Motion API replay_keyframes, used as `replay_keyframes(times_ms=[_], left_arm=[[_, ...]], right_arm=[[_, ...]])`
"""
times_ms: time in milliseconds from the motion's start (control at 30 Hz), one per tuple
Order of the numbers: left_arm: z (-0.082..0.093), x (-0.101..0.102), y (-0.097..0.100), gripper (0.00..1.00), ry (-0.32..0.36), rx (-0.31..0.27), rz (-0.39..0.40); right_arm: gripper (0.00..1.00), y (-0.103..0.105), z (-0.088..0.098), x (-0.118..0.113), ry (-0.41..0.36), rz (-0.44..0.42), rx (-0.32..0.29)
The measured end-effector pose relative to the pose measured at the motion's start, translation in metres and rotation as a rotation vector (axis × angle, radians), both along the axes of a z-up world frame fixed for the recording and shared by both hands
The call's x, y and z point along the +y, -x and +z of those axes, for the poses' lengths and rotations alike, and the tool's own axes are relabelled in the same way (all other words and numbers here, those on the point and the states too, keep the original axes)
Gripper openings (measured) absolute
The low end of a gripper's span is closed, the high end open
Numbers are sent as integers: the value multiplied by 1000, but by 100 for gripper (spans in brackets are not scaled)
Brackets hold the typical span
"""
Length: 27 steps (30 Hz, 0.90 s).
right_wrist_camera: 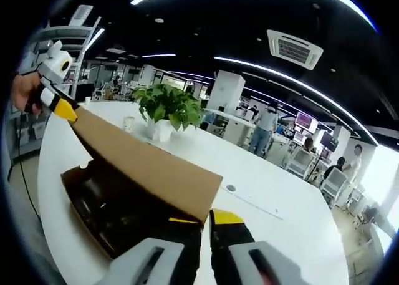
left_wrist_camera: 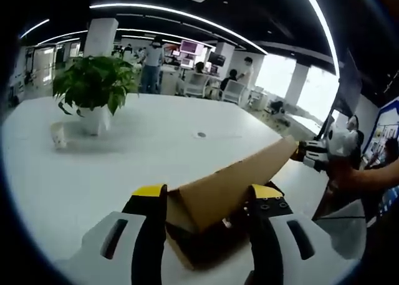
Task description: Operate the shoe box by opening the lid, removing the specified soft item, and placing it in the target area until the item is outside and the box remains undamaged.
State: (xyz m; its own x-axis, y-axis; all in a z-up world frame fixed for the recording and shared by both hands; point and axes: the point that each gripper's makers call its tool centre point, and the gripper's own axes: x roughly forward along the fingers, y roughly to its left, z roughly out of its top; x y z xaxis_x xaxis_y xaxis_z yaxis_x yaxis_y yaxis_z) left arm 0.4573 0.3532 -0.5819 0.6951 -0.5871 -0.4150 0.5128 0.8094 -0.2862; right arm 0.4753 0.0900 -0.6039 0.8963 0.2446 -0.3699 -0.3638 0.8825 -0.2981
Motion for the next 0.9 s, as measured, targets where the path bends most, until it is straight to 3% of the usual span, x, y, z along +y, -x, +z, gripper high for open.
replay_keyframes(times_ms=[167,300,433,700,900], left_arm=[[-1,6,5,52,18,4,11],[-7,11,9,50,-11,6,14],[-18,20,4,48,-104,-3,44],[-21,22,-15,28,-155,-47,107],[-16,22,-28,19,-187,-93,131]], right_arm=[[0,-2,2,0,-12,-16,9],[0,-3,2,0,-19,-17,13],[0,-3,2,-1,-18,-12,18],[0,-7,5,-1,-31,-19,25],[0,-7,7,1,-35,-11,32]])
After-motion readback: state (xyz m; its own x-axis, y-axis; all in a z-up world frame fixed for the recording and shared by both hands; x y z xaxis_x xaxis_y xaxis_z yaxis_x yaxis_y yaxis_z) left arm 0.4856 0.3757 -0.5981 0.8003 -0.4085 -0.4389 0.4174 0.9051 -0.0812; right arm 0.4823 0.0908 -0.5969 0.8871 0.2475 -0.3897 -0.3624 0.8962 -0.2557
